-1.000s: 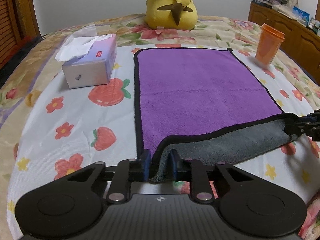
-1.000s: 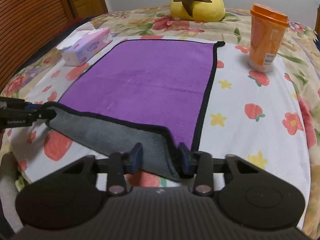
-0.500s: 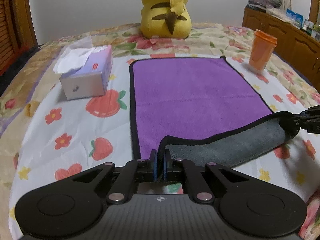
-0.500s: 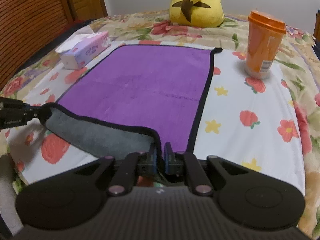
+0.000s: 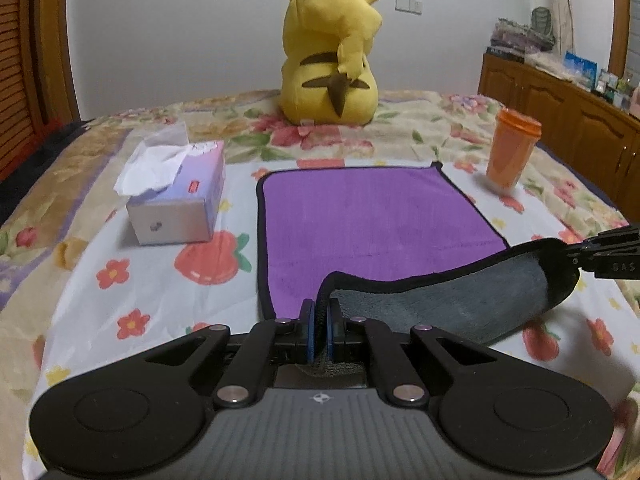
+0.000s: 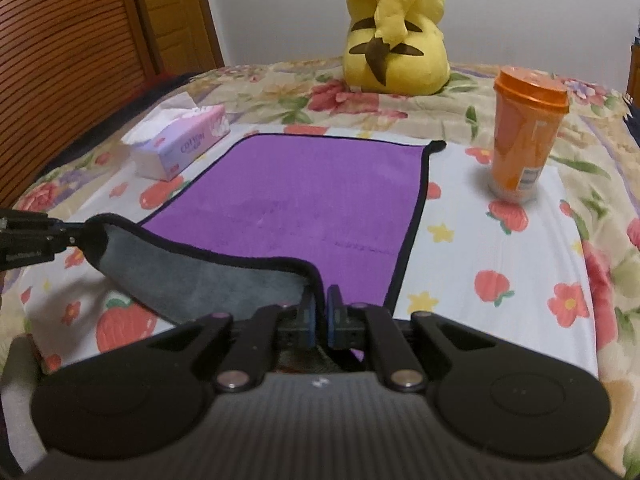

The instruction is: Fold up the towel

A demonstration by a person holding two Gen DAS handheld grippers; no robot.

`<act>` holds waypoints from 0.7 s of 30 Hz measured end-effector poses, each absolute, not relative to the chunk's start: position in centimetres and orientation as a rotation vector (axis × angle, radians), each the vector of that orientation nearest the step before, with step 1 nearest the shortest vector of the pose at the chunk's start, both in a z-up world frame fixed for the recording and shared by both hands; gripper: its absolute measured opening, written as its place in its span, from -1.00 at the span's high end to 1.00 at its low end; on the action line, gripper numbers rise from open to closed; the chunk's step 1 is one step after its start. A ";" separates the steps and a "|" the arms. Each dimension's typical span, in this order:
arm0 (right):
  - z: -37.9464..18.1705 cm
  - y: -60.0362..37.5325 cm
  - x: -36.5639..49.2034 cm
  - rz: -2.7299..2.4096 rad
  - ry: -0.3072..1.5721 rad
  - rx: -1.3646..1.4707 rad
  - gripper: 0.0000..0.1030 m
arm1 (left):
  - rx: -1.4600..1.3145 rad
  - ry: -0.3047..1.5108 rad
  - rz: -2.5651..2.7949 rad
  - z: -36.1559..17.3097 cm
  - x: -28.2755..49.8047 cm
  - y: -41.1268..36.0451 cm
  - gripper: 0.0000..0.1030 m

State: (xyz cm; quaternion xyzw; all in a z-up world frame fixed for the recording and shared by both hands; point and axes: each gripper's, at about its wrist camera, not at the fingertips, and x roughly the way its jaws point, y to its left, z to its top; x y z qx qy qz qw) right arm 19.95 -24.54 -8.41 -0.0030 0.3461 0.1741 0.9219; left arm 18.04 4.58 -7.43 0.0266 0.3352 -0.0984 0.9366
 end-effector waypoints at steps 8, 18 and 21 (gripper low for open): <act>-8.2 -24.9 20.7 0.356 0.694 -0.005 0.88 | 0.054 0.659 -0.192 -7.3 18.4 4.5 0.83; -8.0 -24.9 21.2 0.355 0.676 -0.024 0.88 | 0.063 0.642 -0.181 -7.5 19.7 4.4 0.84; -8.1 -24.9 21.3 0.355 0.672 -0.030 0.88 | 0.068 0.639 -0.181 -7.6 20.1 4.3 0.84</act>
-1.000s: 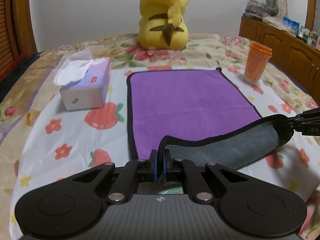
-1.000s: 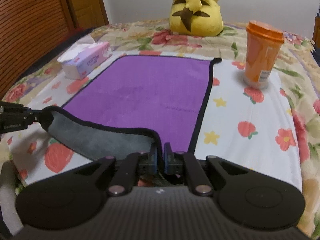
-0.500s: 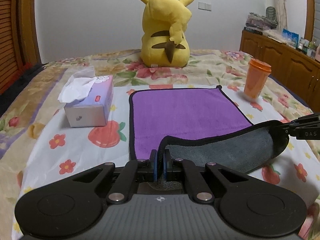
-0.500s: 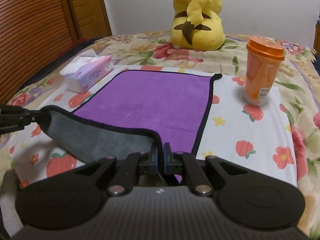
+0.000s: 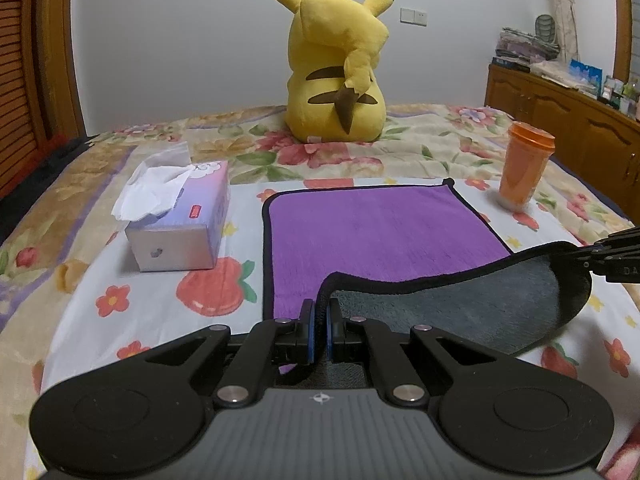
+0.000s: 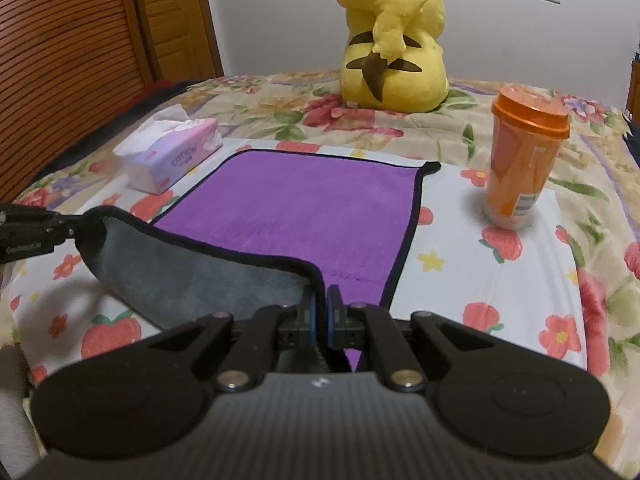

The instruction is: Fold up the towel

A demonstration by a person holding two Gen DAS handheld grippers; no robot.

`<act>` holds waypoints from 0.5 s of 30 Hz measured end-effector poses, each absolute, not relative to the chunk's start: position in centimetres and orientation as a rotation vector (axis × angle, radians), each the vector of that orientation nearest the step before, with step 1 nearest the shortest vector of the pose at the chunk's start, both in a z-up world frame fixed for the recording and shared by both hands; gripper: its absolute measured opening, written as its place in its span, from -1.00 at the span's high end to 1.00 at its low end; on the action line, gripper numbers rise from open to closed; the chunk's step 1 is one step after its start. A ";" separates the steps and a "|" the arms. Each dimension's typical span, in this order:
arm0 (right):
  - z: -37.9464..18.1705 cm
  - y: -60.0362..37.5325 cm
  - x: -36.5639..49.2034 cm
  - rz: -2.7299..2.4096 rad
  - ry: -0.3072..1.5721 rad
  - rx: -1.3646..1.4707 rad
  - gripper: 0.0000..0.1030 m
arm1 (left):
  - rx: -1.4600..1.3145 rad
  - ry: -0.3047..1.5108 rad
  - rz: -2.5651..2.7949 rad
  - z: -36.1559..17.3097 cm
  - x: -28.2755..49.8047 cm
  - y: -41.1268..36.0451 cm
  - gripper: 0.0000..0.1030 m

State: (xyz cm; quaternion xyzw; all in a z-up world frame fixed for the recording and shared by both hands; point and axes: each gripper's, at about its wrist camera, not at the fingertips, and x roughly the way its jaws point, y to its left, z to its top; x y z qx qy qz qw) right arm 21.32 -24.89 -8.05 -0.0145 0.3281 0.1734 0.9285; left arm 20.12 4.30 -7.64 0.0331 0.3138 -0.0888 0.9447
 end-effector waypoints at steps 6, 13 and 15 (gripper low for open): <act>-8.2 -24.9 21.9 0.355 0.673 -0.046 0.88 | 0.077 0.631 -0.182 -7.9 20.9 4.1 0.84; -8.7 -25.0 22.7 0.352 0.675 -0.060 0.88 | 0.086 0.619 -0.192 -8.0 21.7 3.8 0.84; -9.0 -25.1 23.1 0.355 0.684 -0.045 0.88 | 0.091 0.619 -0.198 -8.1 21.9 3.7 0.84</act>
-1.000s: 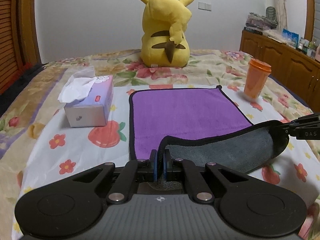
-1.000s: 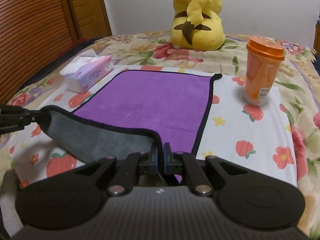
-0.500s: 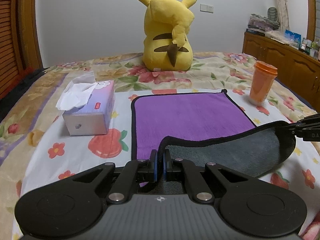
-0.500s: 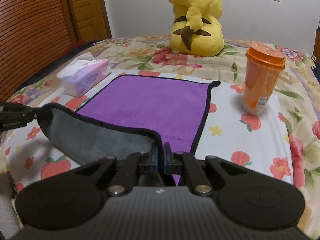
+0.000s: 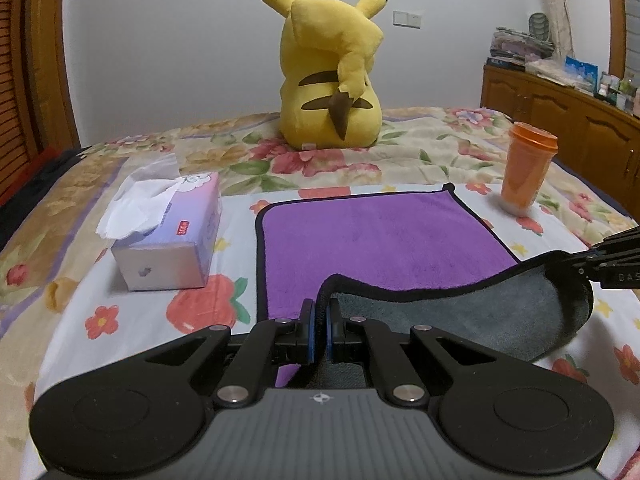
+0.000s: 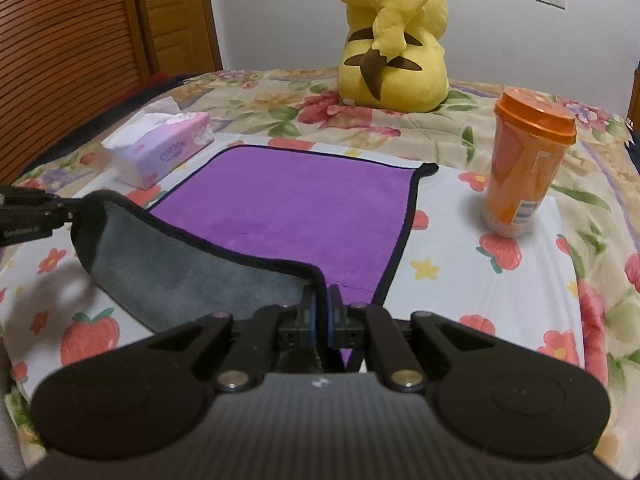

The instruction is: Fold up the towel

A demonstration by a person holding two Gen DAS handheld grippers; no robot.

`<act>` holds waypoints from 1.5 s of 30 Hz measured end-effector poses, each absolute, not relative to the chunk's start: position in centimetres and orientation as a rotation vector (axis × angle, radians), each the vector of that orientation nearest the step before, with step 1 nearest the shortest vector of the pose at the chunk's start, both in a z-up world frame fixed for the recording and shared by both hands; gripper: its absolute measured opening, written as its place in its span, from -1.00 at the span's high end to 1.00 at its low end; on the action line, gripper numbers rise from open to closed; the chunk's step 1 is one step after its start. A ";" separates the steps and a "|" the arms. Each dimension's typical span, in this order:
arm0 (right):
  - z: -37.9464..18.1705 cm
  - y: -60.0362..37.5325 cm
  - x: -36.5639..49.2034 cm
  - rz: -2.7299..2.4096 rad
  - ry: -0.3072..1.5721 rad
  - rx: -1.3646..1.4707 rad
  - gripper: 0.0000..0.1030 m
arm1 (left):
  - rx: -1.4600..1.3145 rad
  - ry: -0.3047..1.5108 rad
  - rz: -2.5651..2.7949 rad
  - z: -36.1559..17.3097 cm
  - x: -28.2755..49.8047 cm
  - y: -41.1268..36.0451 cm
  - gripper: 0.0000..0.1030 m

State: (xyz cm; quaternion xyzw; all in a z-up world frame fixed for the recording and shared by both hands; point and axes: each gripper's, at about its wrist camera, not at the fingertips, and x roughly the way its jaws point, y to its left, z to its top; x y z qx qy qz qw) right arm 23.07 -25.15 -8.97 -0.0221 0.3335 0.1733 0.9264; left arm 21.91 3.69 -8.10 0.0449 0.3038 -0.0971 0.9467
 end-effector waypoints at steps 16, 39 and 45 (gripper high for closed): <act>-9.7 -25.3 24.7 0.357 0.659 -0.051 0.88 | 0.086 0.591 -0.214 -8.2 23.5 3.7 0.84; -8.7 -25.2 27.6 0.333 0.507 -0.094 0.89 | 0.107 0.509 -0.214 -7.0 27.6 3.5 0.84; -8.6 -25.3 29.3 0.319 0.483 -0.122 0.89 | 0.099 0.490 -0.202 -6.9 29.7 3.6 0.84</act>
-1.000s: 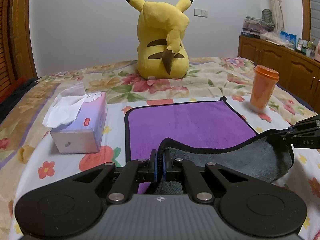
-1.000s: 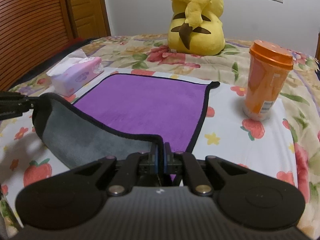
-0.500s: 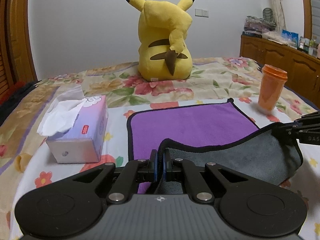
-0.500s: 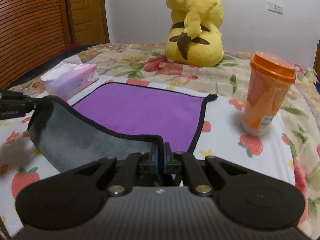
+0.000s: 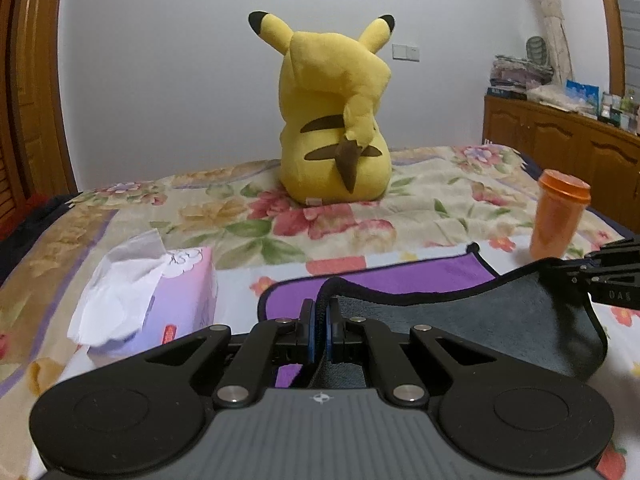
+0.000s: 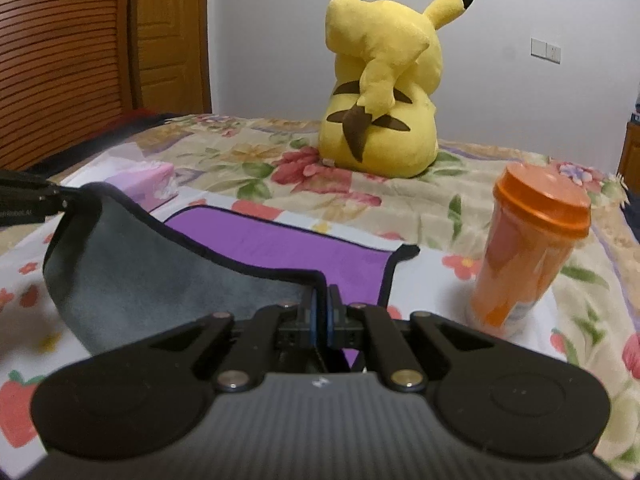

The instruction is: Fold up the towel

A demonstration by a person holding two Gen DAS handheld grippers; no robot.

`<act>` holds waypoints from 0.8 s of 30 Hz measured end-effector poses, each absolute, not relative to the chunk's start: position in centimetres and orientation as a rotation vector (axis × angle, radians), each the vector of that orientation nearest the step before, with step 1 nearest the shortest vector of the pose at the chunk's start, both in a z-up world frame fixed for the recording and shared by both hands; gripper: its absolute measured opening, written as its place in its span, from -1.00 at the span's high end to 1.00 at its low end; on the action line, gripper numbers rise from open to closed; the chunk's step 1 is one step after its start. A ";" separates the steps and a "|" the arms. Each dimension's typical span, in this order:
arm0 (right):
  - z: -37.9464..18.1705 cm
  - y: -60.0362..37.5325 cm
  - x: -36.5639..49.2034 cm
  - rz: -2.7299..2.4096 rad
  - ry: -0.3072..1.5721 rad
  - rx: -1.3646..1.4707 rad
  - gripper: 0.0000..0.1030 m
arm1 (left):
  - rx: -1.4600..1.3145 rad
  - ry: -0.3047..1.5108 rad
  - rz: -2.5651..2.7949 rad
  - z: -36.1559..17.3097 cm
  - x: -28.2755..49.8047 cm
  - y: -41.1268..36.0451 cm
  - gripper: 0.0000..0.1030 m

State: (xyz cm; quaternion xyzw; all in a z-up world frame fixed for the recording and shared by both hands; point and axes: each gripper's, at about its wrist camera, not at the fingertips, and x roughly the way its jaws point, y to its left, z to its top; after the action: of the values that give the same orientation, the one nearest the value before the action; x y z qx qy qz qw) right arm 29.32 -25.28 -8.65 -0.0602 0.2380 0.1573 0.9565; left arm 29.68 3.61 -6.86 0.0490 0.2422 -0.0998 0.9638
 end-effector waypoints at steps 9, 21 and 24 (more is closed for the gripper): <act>-8.9 -25.5 31.8 0.314 0.462 -0.137 0.90 | 0.076 0.462 -0.183 -7.2 32.3 3.4 0.84; -7.8 -25.4 34.1 0.294 0.376 -0.132 0.90 | 0.065 0.415 -0.144 -6.4 34.7 4.0 0.84; -7.6 -25.3 34.6 0.286 0.363 -0.151 0.90 | 0.065 0.414 -0.133 -6.2 35.5 4.2 0.84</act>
State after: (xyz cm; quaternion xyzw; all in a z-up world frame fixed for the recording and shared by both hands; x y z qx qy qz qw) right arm 34.55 -25.30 -7.63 -0.0747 0.1798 0.1417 0.9706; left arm 35.55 4.16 -6.23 0.0323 0.2055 -0.0660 0.9759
